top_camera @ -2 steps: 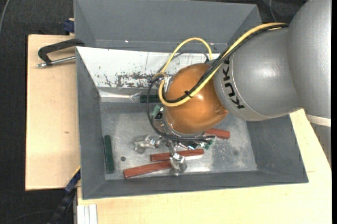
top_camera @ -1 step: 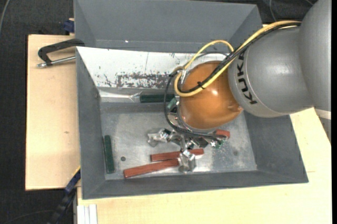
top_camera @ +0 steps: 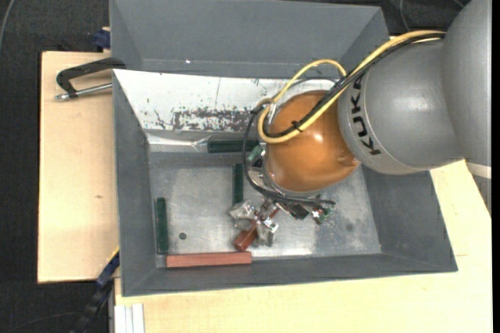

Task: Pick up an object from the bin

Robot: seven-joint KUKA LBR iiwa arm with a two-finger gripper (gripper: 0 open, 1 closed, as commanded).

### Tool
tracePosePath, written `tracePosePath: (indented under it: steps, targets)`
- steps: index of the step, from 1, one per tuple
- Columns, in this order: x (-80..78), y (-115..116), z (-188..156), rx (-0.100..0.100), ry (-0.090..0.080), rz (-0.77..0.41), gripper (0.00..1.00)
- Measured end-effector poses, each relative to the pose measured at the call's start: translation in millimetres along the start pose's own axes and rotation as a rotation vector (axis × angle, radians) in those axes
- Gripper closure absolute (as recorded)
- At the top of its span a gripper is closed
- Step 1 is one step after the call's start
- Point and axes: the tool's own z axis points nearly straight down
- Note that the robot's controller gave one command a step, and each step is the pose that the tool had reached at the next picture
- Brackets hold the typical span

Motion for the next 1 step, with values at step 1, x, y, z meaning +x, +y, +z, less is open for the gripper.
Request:
tracePosePath:
  steps: [1]
  targets:
    - [-15.3, -10.1, -155.2, 0.009, -0.011, -0.244, 1.0]
